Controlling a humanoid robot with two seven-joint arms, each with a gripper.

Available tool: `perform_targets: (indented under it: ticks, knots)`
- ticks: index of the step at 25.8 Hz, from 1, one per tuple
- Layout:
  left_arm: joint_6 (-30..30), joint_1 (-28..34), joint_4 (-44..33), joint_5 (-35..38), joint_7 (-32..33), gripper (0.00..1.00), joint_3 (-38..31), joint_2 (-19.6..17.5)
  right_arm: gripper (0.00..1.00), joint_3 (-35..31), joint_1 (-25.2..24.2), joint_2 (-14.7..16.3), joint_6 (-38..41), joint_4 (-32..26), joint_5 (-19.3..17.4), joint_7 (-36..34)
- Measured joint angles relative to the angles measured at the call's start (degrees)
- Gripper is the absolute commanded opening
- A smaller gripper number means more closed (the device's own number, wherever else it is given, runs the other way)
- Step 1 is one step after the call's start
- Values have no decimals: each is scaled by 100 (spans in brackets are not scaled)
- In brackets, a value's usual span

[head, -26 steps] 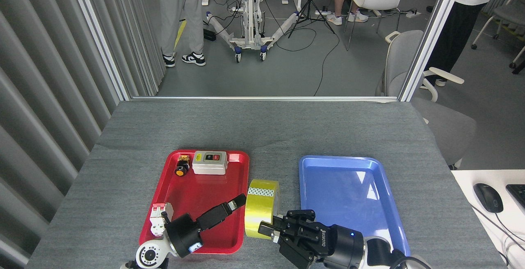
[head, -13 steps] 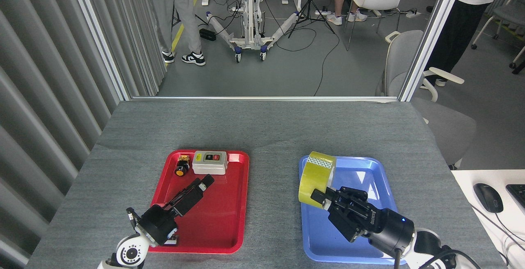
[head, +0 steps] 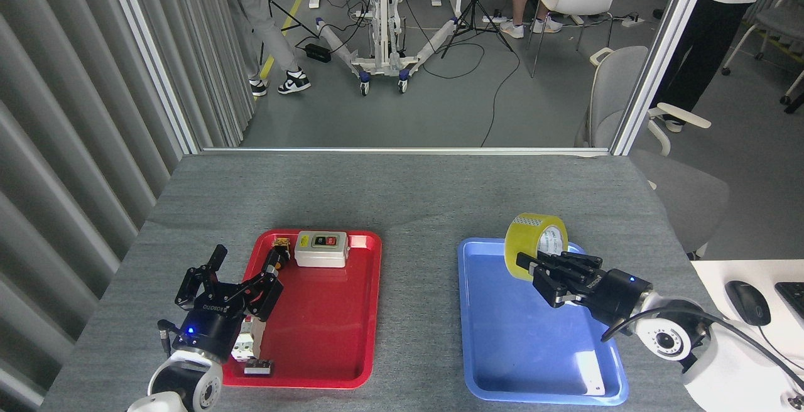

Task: Place and move tape with both arms
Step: 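Carry the tape with the right gripper over the blue tray, then lower the tape flat into the blue tray and open the right gripper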

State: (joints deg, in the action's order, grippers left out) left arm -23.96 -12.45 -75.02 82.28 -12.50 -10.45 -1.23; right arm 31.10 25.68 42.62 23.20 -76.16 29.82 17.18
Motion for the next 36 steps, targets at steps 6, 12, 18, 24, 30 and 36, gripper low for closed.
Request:
perform_targets:
  ticks: [6, 12, 18, 24, 30, 36]
  knots:
    - [375, 557, -897, 323, 794, 100, 535, 27, 5, 781, 382, 30, -887, 297, -83, 276]
    - [1304, 723, -1090, 325, 945, 100, 970, 411, 5, 1893, 1008, 166, -1770, 374, -821, 753]
    - [1622, 680, -818, 362, 958, 100, 1229, 461, 5, 2004, 1436, 130, -2673, 354, -1143, 1946]
    - [1534, 429, -541, 378, 886, 100, 1331, 324, 5, 1280, 1307, -318, -3328, 376, -149, 2958]
    - [1441, 281, -416, 378, 791, 90, 1406, 168, 5, 1181, 1203, -718, -3883, 567, 187, 3360]
    - [1455, 202, -217, 383, 777, 99, 1420, 38, 5, 1077, 1079, -1129, -3976, 844, 402, 3559]
